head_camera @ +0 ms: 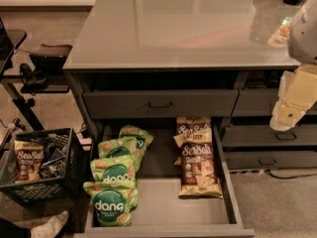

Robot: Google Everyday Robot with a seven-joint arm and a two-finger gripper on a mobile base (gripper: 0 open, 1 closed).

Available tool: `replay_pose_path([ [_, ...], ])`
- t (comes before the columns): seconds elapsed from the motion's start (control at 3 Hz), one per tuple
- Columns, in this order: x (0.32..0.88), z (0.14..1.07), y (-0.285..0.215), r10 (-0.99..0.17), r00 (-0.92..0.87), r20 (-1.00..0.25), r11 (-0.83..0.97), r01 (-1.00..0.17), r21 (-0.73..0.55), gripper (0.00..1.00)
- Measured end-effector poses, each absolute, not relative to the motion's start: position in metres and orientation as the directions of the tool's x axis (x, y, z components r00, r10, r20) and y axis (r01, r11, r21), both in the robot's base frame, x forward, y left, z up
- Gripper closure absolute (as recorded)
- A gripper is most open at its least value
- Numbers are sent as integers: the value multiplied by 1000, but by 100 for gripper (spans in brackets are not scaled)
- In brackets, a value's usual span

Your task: Pick brown chip bag from middle drawer and place on counter

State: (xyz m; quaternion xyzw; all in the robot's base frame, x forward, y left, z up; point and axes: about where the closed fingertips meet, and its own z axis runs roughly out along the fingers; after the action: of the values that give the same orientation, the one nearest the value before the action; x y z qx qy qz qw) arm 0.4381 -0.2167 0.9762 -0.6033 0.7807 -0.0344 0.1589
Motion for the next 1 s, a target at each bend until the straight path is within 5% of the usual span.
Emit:
replay_pose_path([
  [1.0,441,882,-210,-919,-247,-307,316,-928,-197,0],
])
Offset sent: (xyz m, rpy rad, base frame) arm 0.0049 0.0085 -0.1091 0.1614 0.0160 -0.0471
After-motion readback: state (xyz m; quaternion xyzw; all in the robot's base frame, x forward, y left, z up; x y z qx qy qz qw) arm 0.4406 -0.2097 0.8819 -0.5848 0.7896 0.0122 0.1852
